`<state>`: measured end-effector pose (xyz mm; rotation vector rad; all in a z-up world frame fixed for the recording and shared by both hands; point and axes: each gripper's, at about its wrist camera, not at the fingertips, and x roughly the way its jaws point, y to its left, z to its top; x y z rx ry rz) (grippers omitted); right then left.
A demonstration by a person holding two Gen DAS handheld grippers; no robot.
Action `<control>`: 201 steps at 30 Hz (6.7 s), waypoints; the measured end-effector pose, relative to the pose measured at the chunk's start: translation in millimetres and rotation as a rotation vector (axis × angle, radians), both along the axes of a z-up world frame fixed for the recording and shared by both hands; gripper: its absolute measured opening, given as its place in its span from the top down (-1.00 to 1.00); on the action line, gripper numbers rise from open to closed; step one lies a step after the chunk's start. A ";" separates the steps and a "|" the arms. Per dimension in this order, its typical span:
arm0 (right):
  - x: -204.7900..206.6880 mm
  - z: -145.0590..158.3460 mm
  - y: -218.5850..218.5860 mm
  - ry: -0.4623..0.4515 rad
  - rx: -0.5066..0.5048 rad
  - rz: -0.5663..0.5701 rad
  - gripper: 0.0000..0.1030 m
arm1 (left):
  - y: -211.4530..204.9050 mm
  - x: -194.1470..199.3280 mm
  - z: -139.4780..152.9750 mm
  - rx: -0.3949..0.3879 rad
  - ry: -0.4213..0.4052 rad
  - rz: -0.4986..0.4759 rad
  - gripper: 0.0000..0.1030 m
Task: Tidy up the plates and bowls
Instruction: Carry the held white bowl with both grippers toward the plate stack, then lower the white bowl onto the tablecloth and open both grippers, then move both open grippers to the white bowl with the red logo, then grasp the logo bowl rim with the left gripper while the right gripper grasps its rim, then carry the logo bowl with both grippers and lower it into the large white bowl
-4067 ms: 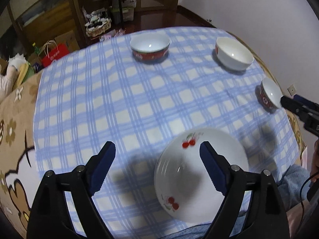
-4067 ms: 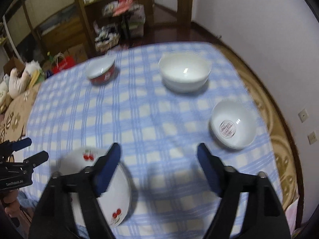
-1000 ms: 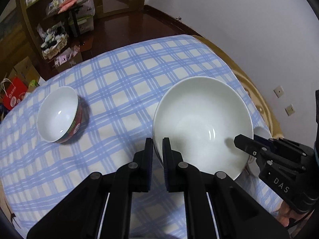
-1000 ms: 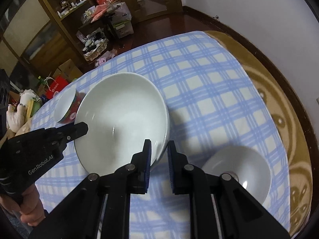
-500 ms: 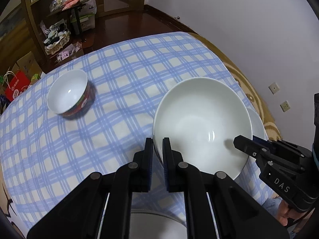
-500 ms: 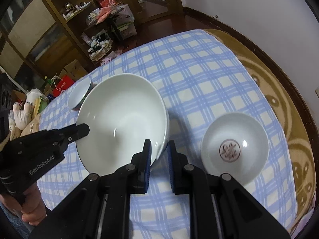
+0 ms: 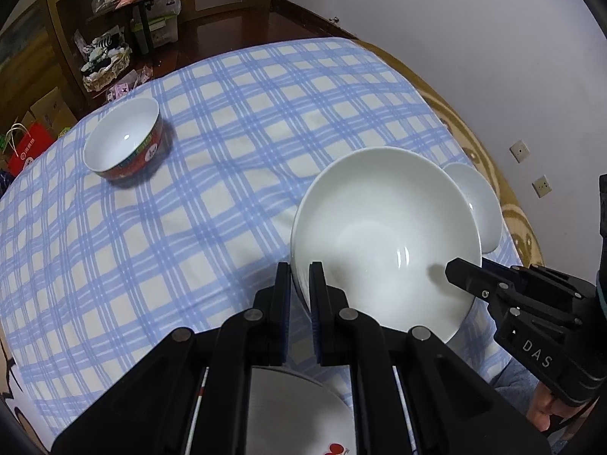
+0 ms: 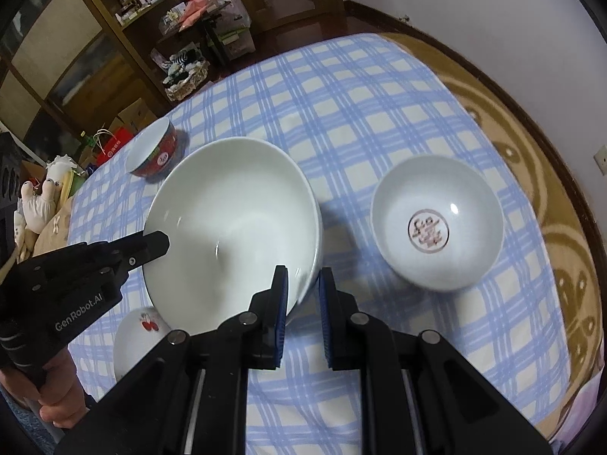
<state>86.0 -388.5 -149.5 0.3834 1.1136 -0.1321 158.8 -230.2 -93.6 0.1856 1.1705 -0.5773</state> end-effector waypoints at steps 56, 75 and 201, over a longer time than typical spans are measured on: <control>-10.9 -18.5 -7.4 0.045 -0.029 -0.047 0.68 | -5.9 -4.4 -22.7 0.053 0.006 0.042 0.75; -53.4 51.3 -69.6 -0.125 -0.209 -0.281 -0.13 | -56.7 -21.1 62.1 -0.042 -0.223 -0.097 -0.12; -12.4 30.7 -68.0 -0.156 0.089 -0.223 0.79 | -94.2 3.1 29.7 0.020 -0.024 -0.121 0.79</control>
